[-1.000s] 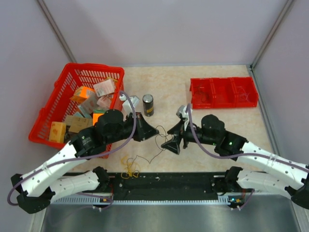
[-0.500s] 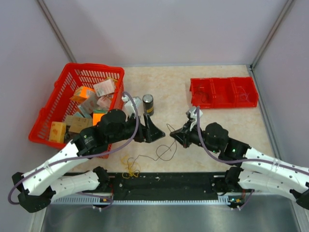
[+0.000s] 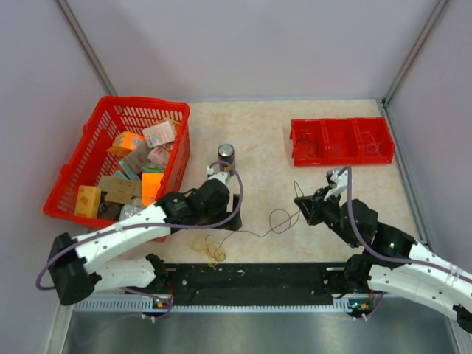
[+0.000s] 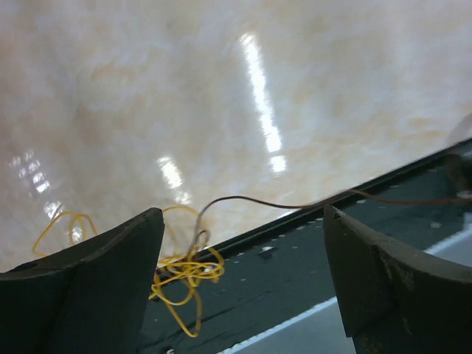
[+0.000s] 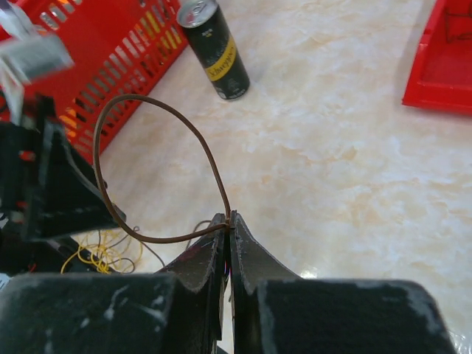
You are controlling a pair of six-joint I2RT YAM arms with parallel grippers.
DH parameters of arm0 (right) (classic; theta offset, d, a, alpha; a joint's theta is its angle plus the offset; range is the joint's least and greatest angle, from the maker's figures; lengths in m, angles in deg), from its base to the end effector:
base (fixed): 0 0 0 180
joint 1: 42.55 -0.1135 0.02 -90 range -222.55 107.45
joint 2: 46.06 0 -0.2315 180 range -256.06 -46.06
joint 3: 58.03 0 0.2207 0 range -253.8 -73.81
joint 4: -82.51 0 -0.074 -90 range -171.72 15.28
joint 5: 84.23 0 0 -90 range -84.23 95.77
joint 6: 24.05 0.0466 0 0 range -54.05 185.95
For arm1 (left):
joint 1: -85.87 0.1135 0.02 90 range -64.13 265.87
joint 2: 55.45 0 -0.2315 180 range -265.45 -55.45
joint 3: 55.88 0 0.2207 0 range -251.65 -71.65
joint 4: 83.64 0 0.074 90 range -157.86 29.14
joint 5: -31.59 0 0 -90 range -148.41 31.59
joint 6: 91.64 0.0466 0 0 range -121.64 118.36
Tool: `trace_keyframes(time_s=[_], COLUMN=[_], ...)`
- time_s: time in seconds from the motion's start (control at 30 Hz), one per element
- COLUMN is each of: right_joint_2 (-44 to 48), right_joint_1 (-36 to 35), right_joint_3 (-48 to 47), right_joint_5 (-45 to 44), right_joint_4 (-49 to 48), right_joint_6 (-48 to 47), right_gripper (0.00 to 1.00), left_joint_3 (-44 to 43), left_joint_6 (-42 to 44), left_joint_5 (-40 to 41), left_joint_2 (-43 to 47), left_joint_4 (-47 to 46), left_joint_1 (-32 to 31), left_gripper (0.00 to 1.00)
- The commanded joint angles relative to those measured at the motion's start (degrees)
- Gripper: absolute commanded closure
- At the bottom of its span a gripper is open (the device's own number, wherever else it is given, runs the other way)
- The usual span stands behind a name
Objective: Untangle the cables
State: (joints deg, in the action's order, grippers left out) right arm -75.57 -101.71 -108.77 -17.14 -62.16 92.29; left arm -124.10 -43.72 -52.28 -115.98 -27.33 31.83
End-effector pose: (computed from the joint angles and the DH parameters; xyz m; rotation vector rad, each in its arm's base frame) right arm 0.0861 0.1089 0.2790 -0.2396 1.8374 0.6965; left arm 0.1240 -0.1625 0.2543 0.2113 2.5053 -0.6162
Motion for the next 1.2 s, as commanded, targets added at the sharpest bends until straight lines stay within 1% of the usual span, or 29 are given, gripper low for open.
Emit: trace_keyframes(time_s=[0.0,0.07,0.17,0.3,0.47,0.57,0.6,0.67,0.77,0.83,0.87,0.9,1.0,1.1,1.17], right_joint_2=[2.6,4.0,5.8,6.0,5.3,4.1,3.9,3.7,3.5,3.9,4.0,4.4,6.0,6.9,7.2], right_joint_1=[-0.5,-0.6,-0.6,-0.5,-0.5,-0.5,-0.5,-0.6,-0.6,-0.5,-0.6,-0.5,-0.5,-0.5,-0.6], right_joint_3=[-2.0,-2.0,-2.4,-3.4,-3.7,-3.6,-3.4,-2.8,-2.3,-2.1,-2.0,-2.0,-1.7,-2.0,-2.4], right_joint_5=[-5.8,-7.8,-11.0,-15.8,-19.0,-19.6,-19.4,-19.0,-18.4,-18.4,-18.3,-18.1,-17.7,-18.0,-19.0], right_joint_4=[5.1,6.3,8.0,11.6,15.1,16.7,16.8,16.8,16.7,16.7,16.8,16.8,16.9,17.4,18.2], right_joint_6=[2.3,2.7,2.5,1.8,3.3,4.8,5.4,6.2,7.0,6.9,6.7,6.8,6.7,6.3,6.2], right_gripper=[1.00,1.00,1.00,1.00,1.00,1.00,1.00,1.00,1.00,1.00,1.00,1.00,1.00,1.00,1.00], left_joint_3=[5.4,7.4,9.1,10.2,11.6,11.8,12.0,12.8,14.0,14.5,14.7,14.7,14.8,12.6,11.6], left_joint_6=[-2.6,-3.4,-4.3,-6.0,-10.5,-14.2,-14.9,-14.8,-15.0,-15.9,-16.4,-17.1,-17.0,-17.3,-17.2], left_joint_5=[1.4,0.5,0.4,3.0,5.3,8.1,8.3,7.2,6.4,6.8,7.2,7.9,9.3,10.4,12.2], left_joint_2=[-5.9,-6.5,-6.5,-3.5,0.9,4.7,6.5,8.8,9.0,7.5,6.4,5.2,1.4,-1.5,-1.0], left_joint_4=[0.4,-2.0,-3.2,-2.2,0.4,3.1,3.1,2.3,0.5,0.1,-0.2,-0.7,-3.2,-1.6,0.1], left_joint_1=[-1.2,-2.3,-3.9,-6.5,-9.3,-12.4,-12.8,-12.8,-12.8,-12.8,-12.8,-12.8,-12.7,-12.8,-12.8], left_gripper=[0.06,0.04,0.02,0.02,0.02,0.14,0.15,0.14,0.06,0.05,0.07,0.09,0.24,0.56,0.70])
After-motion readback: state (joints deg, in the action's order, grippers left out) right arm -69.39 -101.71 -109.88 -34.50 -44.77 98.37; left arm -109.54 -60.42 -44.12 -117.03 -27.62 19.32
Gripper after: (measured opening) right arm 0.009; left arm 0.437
